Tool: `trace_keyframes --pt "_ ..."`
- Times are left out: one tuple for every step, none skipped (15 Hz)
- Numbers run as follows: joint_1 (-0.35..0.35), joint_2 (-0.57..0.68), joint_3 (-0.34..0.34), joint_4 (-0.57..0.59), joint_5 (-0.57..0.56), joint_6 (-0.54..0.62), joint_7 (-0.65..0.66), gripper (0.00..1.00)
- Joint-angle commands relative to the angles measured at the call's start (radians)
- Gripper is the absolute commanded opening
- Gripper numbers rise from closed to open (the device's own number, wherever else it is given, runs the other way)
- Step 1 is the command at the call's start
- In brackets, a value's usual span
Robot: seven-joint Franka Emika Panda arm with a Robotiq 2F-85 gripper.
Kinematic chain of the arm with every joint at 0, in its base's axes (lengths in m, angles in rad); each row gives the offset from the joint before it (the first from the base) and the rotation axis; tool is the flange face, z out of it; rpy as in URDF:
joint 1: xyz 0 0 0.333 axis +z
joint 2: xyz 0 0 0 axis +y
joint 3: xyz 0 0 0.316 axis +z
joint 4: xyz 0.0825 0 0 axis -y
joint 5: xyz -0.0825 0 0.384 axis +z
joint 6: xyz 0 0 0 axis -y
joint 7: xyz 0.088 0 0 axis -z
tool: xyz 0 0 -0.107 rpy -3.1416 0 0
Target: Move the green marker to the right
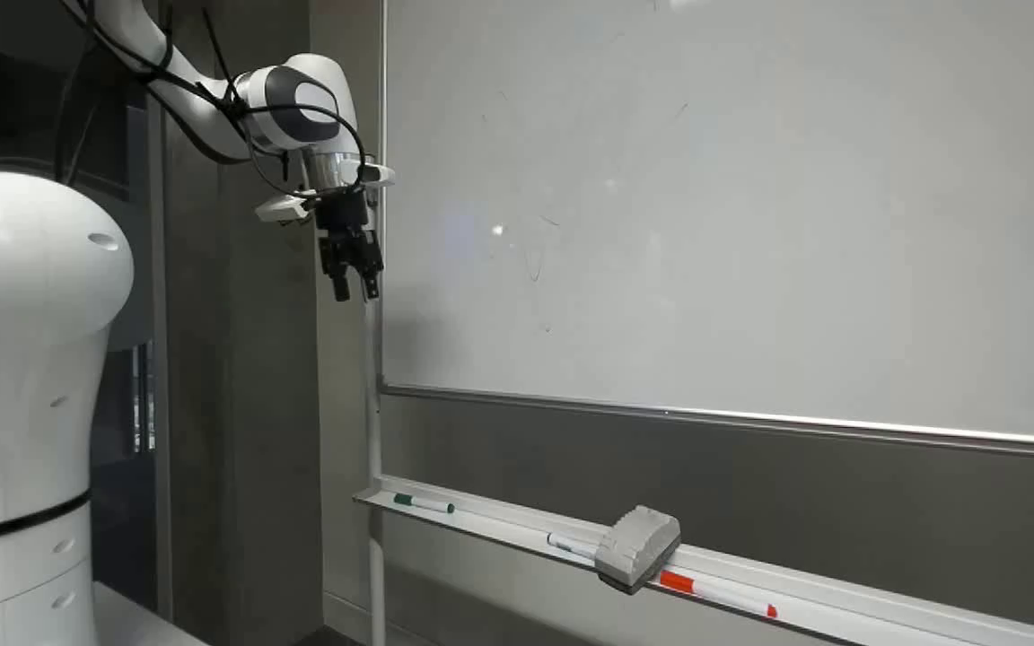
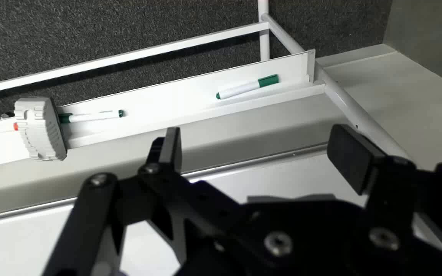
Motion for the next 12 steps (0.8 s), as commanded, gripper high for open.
trace_keyframes --pt "0.009 0.001 -0.008 0.002 -0.006 -0.003 0.004 1.00" --pt "0.009 0.001 -0.008 0.002 -0.006 -0.003 0.004 1.00" --pt "0.009 0.001 -0.008 0.002 -0.006 -0.003 0.004 1.00" --pt "0.009 0.001 -0.008 0.002 -0.006 -0.003 0.004 1.00" --pt "0.009 0.001 -0.008 0.002 -0.006 -0.003 0.004 1.00" --pt "0.009 0.001 -0.008 0.002 -0.006 -0.003 0.004 1.00" --pt "-0.003 0.006 0.004 0.003 -0.017 0.005 0.034 1.00" --pt "-0.021 0.019 0.020 0.003 -0.029 0.029 0.084 1.00" --pt "-0.035 0.029 0.034 0.002 -0.038 0.043 0.139 1.00" --pt "-0.049 0.042 0.052 0.002 -0.047 0.056 0.208 1.00" --pt "-0.057 0.050 0.063 0.001 -0.048 0.069 0.269 1.00" --pt "-0.061 0.066 0.076 -0.001 -0.056 0.095 0.326 1.00"
